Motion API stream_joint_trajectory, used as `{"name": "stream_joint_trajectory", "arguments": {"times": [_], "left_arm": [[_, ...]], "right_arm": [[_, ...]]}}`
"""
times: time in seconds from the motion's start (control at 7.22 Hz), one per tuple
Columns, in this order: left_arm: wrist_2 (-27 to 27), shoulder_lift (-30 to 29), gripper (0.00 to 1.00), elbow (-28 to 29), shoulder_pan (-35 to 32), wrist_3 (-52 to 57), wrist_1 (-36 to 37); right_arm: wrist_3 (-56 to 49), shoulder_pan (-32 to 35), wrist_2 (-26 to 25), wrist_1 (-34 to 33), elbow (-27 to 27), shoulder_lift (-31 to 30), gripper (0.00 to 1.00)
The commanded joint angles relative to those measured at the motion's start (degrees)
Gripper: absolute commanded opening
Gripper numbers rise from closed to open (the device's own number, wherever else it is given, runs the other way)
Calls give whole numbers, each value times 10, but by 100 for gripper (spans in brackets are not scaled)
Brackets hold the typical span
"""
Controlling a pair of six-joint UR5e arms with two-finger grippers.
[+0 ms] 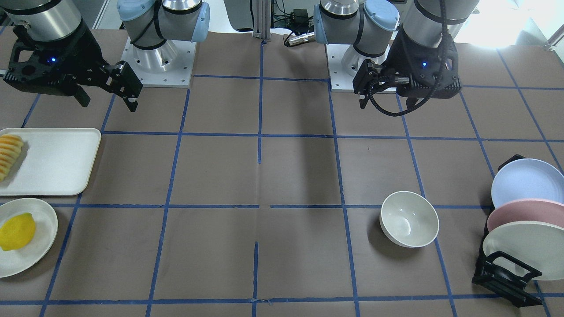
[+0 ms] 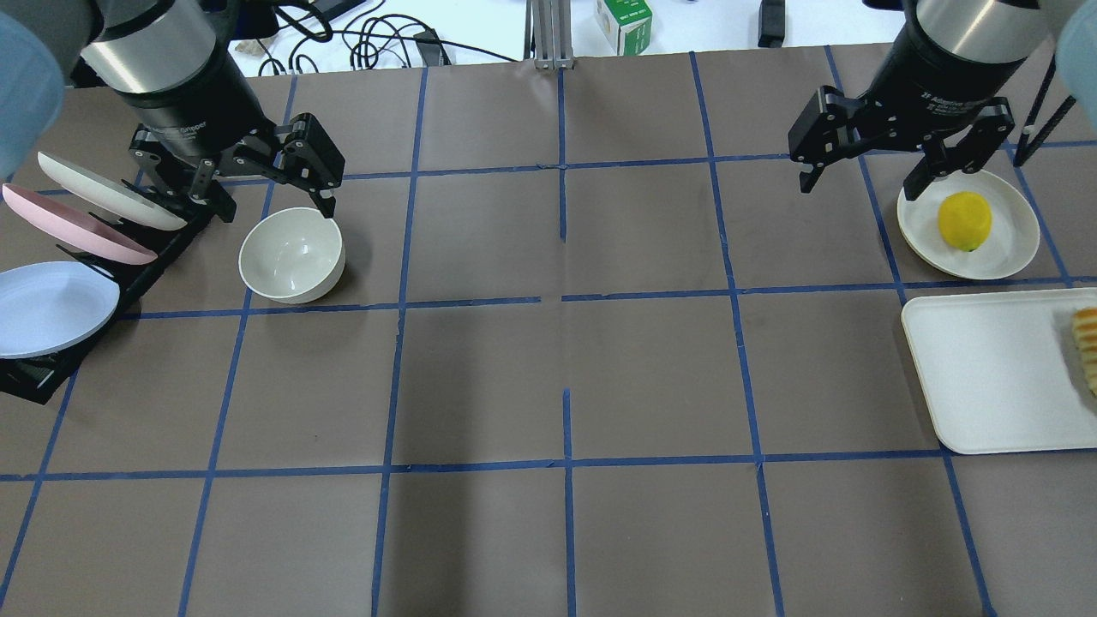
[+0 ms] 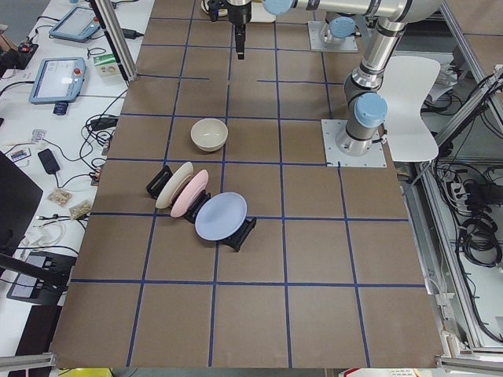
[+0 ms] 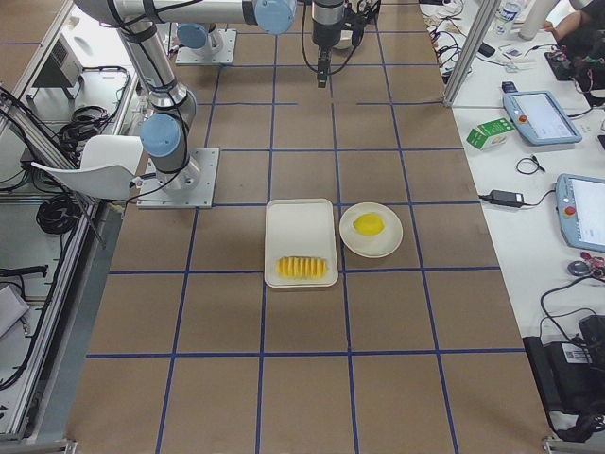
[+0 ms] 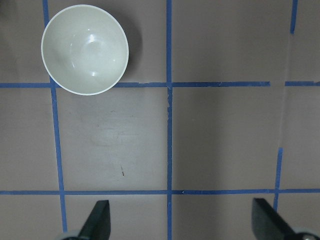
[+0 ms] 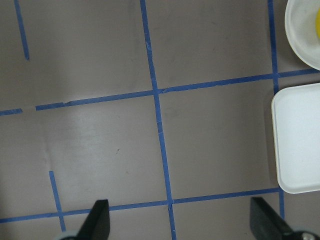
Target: Place bowl and put lemon in it
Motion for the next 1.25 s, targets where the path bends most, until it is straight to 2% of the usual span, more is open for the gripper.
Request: {"name": "stream_joint_trajectory", "arguments": {"times": [0.0,0.55,0.83,1.11], "left_arm": [[10,2,100,-3,0,5,-1],[4,3,100,-1,2,11,0],[7,-14,100,7,8,12,4],[2,-72,100,-8,100,68,64]], "right_arm": [[3,0,4,-1,-2,0,100],[8,-4,-4,-6,-2,5,100],[3,-5,-3,-11,2,7,100],[4,-13,-5,-11,2,20,100]]}}
